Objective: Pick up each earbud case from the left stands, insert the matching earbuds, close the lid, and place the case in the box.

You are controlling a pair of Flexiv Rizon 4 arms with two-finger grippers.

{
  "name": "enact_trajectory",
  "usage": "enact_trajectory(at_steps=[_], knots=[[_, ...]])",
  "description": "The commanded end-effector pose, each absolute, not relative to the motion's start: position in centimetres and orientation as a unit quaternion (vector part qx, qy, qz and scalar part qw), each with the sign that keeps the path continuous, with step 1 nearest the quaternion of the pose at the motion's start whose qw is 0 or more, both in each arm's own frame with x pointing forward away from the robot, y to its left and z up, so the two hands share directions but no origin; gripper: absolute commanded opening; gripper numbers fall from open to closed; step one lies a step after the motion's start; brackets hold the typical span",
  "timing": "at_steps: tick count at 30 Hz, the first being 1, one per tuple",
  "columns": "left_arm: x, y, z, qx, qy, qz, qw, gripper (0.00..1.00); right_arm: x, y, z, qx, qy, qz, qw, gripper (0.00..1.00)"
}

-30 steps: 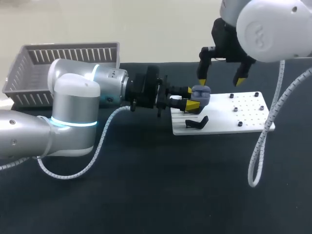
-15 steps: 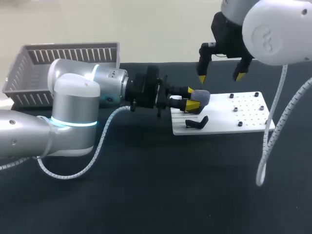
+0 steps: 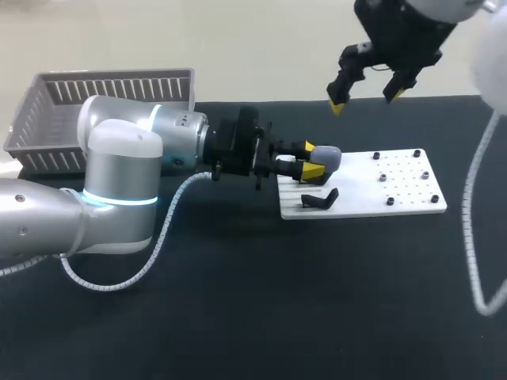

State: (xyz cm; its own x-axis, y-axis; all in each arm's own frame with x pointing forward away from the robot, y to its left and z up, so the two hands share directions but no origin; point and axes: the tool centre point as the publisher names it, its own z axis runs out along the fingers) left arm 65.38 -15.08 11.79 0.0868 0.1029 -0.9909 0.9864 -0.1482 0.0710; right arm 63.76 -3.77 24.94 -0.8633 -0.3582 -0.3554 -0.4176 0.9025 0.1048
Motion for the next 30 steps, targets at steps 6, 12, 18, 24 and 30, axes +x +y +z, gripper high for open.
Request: enact_trajectory(at_steps=[6, 12, 18, 24, 30], knots=[[64.2, -12.3, 13.7, 0.542, 0.509, -0.451, 0.494, 0.00, 61.4, -5.0, 25.4, -0.201, 0.938, 0.120, 0.255, 1.00], [65.2, -8.0, 15.9, 0.526, 0.536, -0.384, 0.537, 0.00, 61.4, -5.0, 25.4, -0.201, 0.938, 0.120, 0.255, 1.00], [67.2, -3.4, 18.2, 0.514, 0.557, -0.313, 0.573, 0.00, 61.4, -5.0, 25.4, -0.201, 0.938, 0.120, 0.255, 1.00], [69.5, 0.0, 20.0, 0.511, 0.563, -0.259, 0.596, 0.00, 61.4, -5.0, 25.4, -0.201, 0.938, 0.120, 0.255, 1.00], [72.0, 4.0, 20.9, 0.494, 0.577, -0.223, 0.611, 0.00, 61.4, -5.0, 25.4, -0.201, 0.938, 0.120, 0.255, 1.00]])
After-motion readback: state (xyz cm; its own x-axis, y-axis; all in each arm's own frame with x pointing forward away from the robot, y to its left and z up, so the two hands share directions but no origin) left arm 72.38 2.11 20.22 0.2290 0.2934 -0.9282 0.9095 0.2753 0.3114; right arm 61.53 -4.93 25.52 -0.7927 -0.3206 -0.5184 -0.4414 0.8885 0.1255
